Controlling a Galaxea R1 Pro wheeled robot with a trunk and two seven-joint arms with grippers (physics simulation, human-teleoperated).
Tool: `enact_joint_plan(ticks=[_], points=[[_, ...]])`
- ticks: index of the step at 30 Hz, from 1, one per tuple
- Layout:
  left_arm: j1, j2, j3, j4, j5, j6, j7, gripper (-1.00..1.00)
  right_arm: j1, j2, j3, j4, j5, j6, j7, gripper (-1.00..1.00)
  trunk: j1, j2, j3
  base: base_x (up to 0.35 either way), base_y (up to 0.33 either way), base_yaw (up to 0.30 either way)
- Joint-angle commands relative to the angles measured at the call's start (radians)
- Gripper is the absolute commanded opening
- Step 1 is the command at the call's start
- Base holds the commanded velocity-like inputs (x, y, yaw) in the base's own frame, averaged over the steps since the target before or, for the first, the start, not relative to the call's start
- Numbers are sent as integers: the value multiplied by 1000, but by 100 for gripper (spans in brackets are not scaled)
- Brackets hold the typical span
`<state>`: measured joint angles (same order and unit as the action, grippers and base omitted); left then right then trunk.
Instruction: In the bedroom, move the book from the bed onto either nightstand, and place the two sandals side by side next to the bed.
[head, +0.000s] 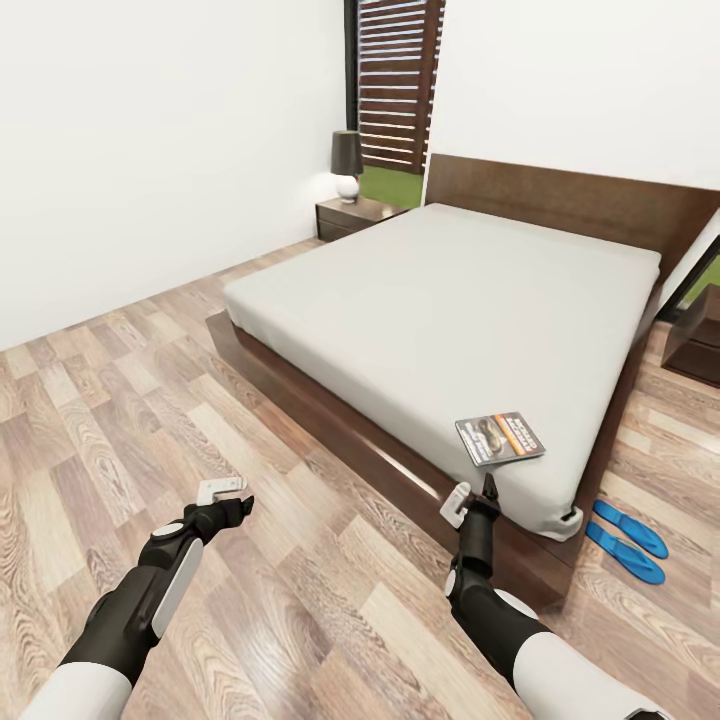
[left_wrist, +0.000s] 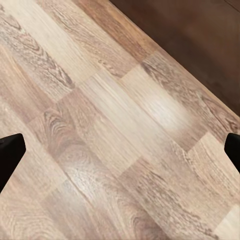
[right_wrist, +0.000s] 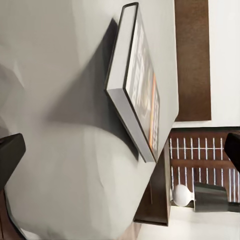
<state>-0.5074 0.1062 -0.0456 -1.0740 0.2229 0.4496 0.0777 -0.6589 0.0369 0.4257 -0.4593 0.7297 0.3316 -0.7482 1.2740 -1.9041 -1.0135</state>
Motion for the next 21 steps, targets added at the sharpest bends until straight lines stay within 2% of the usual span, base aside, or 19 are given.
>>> enact_joint_plan(ticks=[1,21], points=[[0,1,-3,-1,10,4,8,100,-1,0,2,1,5,10,-2,100,0,0,-1,0,0,0],[0,1,-8,-1,10,4,9,100,-1,1,2,1,5,9,-3,100,0,0,-1,88,-17,0]])
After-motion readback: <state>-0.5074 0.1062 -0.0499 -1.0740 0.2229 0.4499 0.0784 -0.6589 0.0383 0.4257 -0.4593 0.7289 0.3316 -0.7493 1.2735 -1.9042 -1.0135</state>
